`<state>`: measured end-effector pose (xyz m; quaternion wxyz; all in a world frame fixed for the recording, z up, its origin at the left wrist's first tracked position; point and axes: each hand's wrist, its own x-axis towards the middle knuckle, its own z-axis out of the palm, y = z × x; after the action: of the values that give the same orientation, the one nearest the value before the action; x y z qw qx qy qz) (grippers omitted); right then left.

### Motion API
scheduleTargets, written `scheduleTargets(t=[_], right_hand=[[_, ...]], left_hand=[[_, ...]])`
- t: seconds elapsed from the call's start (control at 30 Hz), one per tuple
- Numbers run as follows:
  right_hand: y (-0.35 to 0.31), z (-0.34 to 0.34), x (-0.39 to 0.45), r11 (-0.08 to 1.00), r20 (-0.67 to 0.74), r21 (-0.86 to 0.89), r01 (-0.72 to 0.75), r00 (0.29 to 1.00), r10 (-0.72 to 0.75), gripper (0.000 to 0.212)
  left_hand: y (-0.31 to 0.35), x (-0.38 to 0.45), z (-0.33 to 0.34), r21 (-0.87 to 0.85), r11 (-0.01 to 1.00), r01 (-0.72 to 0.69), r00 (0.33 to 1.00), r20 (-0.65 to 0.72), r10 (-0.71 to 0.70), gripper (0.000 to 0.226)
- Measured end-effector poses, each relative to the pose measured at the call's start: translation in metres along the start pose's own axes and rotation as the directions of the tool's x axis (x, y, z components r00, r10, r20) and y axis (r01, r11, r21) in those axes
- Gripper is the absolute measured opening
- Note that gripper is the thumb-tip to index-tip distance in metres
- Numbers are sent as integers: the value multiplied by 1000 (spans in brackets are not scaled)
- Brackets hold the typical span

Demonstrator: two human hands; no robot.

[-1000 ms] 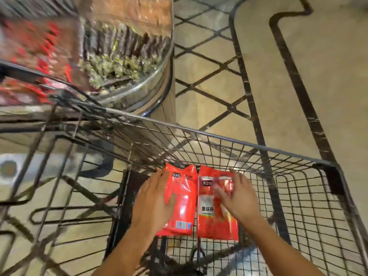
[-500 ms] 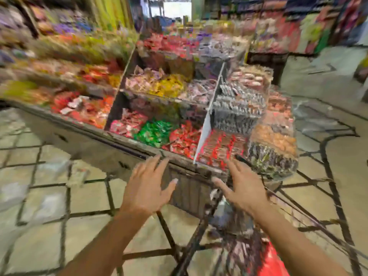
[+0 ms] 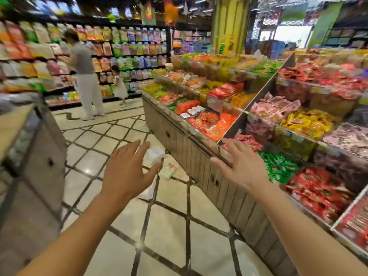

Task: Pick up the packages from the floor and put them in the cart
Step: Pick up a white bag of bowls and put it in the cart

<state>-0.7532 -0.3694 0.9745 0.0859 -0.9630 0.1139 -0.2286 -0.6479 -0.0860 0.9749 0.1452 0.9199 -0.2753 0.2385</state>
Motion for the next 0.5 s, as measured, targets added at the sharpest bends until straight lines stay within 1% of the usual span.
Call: scheduleTargets(t=[0.1, 0.2, 0.27, 0.33, 0.4, 0.5], right_hand=[[-42, 39, 59, 999, 21, 13, 48, 999, -48, 93], [-77, 85, 123, 994, 54, 42, 104, 993, -106, 82], [-96, 117, 168, 987, 64, 91, 132, 988, -138, 78], [-113, 144, 210, 981, 77, 128, 148, 984, -159, 74], [-131, 169, 250, 977, 108, 130, 169, 977, -184, 73], [-157, 208, 301, 972, 152, 143, 185, 967, -206, 74]], left_hand=[[-59, 20, 15, 29, 997, 68, 997, -34, -67, 73], [-111, 51, 33, 62, 988, 139, 990, -33, -137, 72], [-142, 76, 44, 70, 980, 187, 982, -25, -186, 70], [-172, 98, 56, 81, 976, 203, 979, -53, -199, 66], [-203, 119, 68, 89, 973, 215, 975, -80, -208, 59], [-253, 145, 92, 114, 966, 233, 971, -70, -227, 57]])
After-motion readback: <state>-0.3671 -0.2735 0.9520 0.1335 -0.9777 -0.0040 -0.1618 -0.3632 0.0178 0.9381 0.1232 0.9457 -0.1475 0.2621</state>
